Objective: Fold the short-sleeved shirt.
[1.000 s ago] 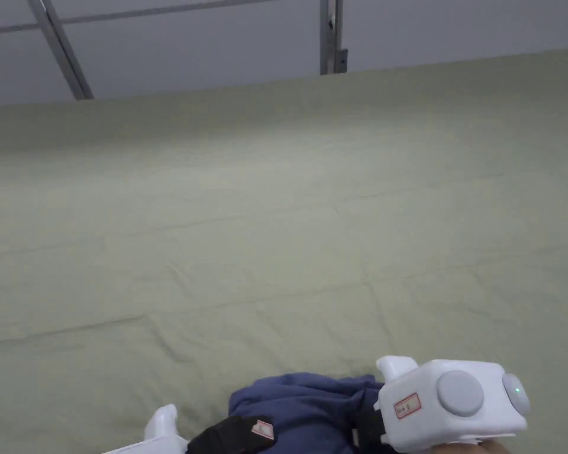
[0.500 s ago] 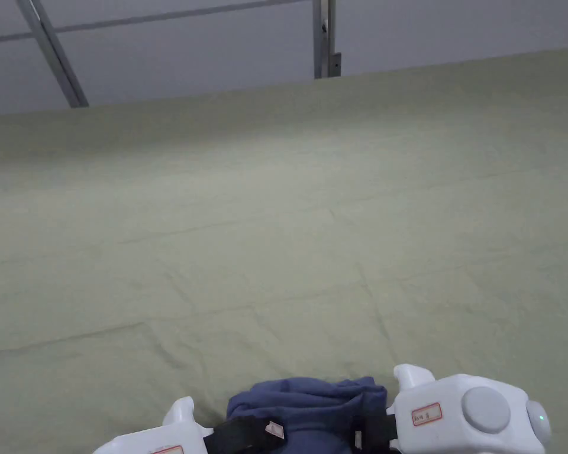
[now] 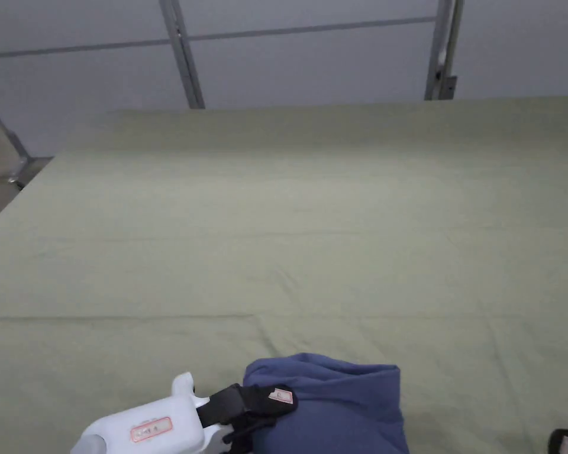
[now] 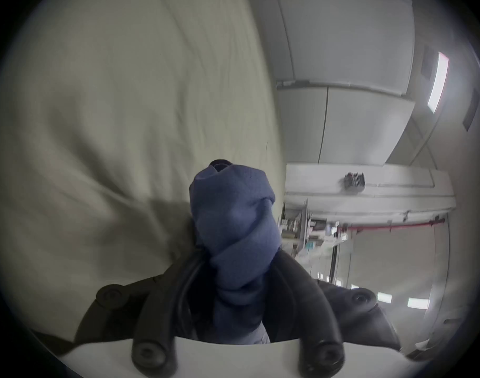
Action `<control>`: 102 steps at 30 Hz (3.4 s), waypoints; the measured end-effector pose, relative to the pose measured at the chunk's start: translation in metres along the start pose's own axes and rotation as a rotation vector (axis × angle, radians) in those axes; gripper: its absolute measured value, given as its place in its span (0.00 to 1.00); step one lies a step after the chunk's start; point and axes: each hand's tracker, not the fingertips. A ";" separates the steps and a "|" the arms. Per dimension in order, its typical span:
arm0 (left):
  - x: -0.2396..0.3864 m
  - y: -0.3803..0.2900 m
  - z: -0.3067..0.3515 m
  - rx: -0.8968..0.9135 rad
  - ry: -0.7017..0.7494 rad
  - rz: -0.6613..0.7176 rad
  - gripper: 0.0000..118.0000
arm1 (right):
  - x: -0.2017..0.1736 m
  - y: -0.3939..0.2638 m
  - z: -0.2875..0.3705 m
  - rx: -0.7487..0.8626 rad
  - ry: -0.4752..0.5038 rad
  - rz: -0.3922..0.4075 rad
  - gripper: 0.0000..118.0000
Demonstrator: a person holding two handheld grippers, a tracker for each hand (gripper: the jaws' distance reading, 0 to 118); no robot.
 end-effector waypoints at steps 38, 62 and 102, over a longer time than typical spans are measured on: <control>0.131 -0.076 0.128 0.436 0.610 -0.766 0.04 | -0.069 -0.021 0.055 0.225 -0.009 0.176 0.05; 0.243 -0.271 0.039 1.106 0.414 -1.348 0.04 | -0.099 -0.078 0.178 1.237 -0.387 0.673 0.05; 0.221 -0.281 0.044 1.056 0.444 -1.317 0.04 | -0.089 -0.095 0.146 1.071 -0.330 0.643 0.05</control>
